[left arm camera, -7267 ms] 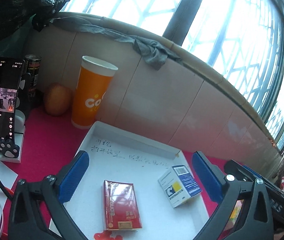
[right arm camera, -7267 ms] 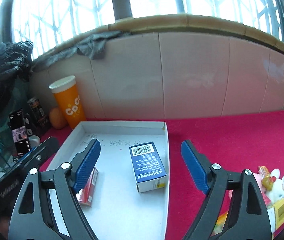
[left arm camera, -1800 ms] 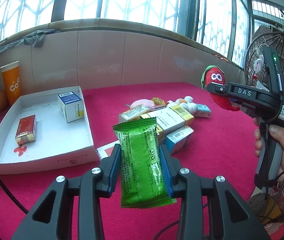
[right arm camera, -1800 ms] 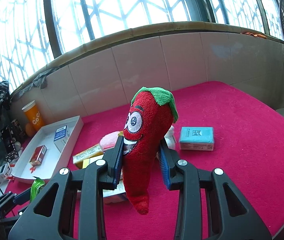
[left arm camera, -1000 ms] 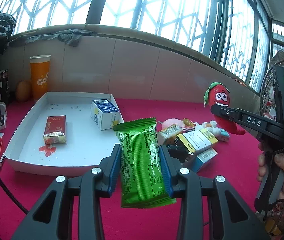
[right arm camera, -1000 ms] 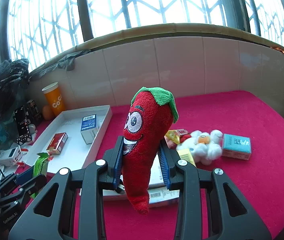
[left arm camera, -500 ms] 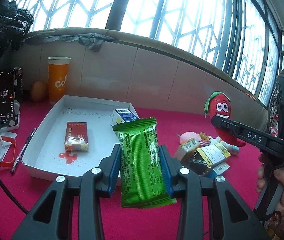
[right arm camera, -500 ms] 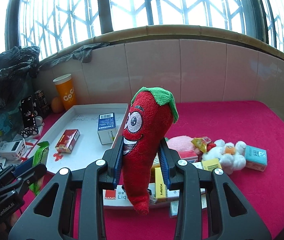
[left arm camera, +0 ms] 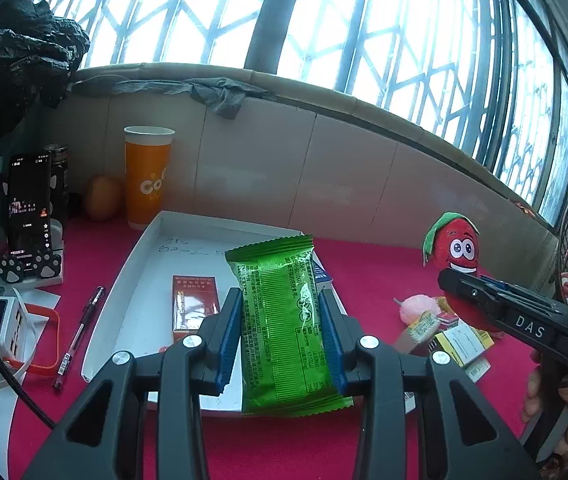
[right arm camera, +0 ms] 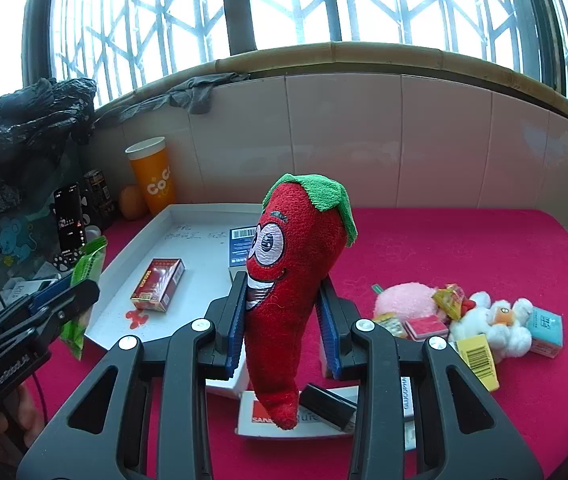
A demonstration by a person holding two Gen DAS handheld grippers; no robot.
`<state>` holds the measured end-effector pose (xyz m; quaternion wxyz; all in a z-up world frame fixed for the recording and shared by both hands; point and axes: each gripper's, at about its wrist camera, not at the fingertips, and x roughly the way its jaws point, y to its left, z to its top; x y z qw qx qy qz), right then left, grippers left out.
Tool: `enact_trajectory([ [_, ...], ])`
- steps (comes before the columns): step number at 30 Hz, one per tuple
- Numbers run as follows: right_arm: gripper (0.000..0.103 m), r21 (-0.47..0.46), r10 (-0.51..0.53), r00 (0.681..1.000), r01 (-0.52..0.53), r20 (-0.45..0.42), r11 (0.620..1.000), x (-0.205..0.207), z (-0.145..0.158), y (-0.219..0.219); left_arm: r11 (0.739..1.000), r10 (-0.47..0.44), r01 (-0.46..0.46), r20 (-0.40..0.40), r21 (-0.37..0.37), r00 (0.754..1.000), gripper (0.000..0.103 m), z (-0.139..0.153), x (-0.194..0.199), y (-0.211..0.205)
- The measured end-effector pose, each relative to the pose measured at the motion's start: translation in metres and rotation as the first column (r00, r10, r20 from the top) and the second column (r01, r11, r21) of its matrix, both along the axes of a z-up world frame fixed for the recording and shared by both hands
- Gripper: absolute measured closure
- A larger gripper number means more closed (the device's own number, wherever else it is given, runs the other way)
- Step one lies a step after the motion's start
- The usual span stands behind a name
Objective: Organize objects
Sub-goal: 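Carry green packet with left tool while right carries chili plush toward the tray, then lower green packet into tray and open left gripper while right releases chili plush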
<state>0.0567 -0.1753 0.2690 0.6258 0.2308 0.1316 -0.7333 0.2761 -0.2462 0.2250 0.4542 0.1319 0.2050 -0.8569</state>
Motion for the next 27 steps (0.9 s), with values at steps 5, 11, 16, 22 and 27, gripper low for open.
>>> enact_trajectory([
  [5, 0.071, 0.005, 0.021, 1.0, -0.021, 0.003, 1.0, 0.006, 0.002, -0.011, 1.0, 0.023, -0.023, 0.014, -0.002, 1.0, 0.065, 0.003, 0.002, -0.014],
  [11, 0.071, 0.023, 0.05, 0.999, -0.051, 0.021, 0.998, 0.012, 0.002, -0.031, 0.999, 0.036, -0.037, 0.025, 0.037, 0.999, 0.065, 0.004, 0.0, -0.037],
  [16, 0.071, 0.05, 0.071, 0.997, -0.073, 0.038, 0.996, 0.019, -0.002, -0.051, 0.996, 0.046, -0.048, 0.024, 0.08, 0.999, 0.065, 0.006, -0.002, -0.059],
  [22, 0.071, 0.087, 0.089, 0.994, -0.095, 0.065, 0.992, 0.026, -0.004, -0.073, 0.991, 0.056, -0.063, 0.062, 0.116, 0.997, 0.065, 0.007, -0.01, -0.088],
  [27, 0.071, 0.109, 0.135, 0.989, -0.141, 0.06, 0.984, 0.039, -0.005, -0.091, 0.986, 0.07, -0.084, 0.103, 0.142, 0.992, 0.065, 0.001, -0.017, -0.114],
])
